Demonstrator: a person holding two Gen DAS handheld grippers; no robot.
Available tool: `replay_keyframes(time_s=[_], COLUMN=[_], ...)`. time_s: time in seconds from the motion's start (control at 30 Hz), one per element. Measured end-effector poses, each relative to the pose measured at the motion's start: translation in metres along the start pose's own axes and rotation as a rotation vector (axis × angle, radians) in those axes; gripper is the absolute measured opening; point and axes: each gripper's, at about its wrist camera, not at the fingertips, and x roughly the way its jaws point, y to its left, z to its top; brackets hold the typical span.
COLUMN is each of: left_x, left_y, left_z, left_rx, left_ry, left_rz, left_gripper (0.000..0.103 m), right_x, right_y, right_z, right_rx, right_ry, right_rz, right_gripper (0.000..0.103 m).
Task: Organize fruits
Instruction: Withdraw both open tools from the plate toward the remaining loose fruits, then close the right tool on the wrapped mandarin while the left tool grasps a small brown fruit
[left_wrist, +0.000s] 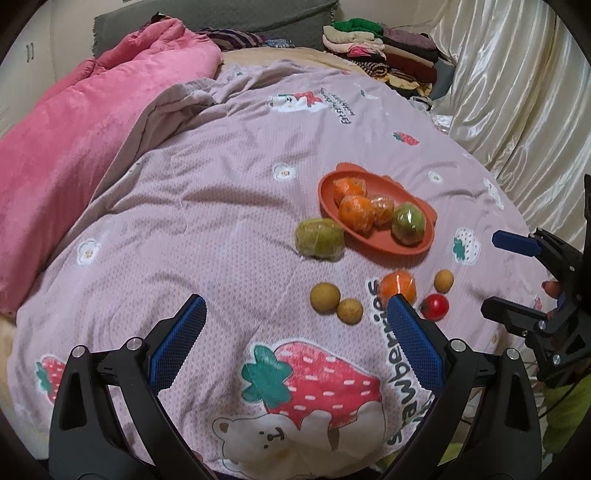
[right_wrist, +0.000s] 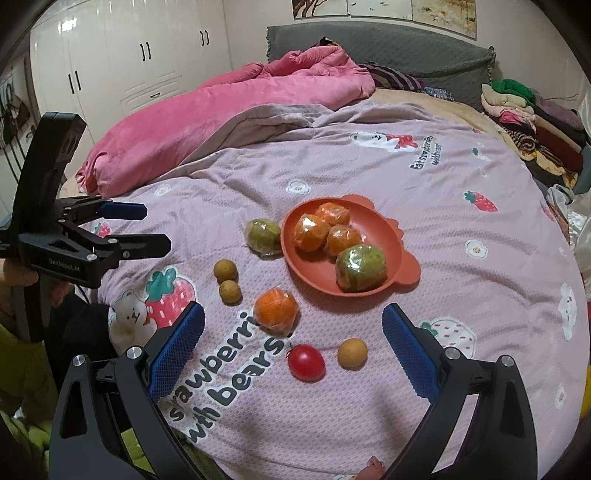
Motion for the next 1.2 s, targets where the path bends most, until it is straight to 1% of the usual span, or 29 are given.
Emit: replay_keyframes(time_s=[0.2, 0.27, 0.4, 0.43, 0.6, 0.83, 0.9, 1.07, 1.17, 1.2], left_x=[0.007, 0.009, 0.015, 0.016, 0.024, 0.040, 0.045, 0.056, 0.061, 0.063], left_y=[-0.002, -0.002, -0.003, -0.004, -0.008, -0.010, -0.011, -0.013, -0.012, -0.011], left_z=[-0.011, -0.014, -0.018, -0.019, -0.022, -0.023, -0.023, -0.020, -0.017, -0.017], left_rx=[0.018, 0.020, 0.029, 0.032, 0.052, 0.083, 0.091, 0.113, 0.119, 0.119], left_ry=[0.023, 0.029, 0.043, 0.047, 0.065, 0.094, 0.102, 0.115, 0.123, 0.124], left_rz=[-0.002, -0.005, -0.010, -0.012, -0.022, -0.022, -0.025, -0.041, -0.043, -0.045], left_gripper=[0.091, 0.087, 0.082, 0.079, 0.071, 0.053, 0.051, 0.039, 0.034, 0.034], right_x=[0.005, 0.006, 0.009, 0.010, 0.015, 0.026, 0.030, 0.038, 0.042, 0.043], right_y=[0.002, 0.002, 0.000, -0.001, -0.003, -0.003, -0.004, -0.004, -0.003, -0.003], right_z=[-0.007, -0.009, -0.013, -0.014, -0.018, -0.022, -0.022, -0.022, -0.020, -0.020], right_rx=[0.005, 0.007, 0.016, 0.018, 0.026, 0.030, 0.030, 0.026, 0.016, 0.014], right_ry=[0.017, 0.022, 0.032, 0.035, 0.045, 0.064, 0.069, 0.082, 0.087, 0.088], right_rz=[0.005, 0.005, 0.006, 0.007, 0.012, 0.027, 0.030, 0.046, 0.056, 0.059], right_gripper=[0.097, 0.097, 0.097, 0.097, 0.097, 0.097, 0.097, 0.096, 0.095, 0.095])
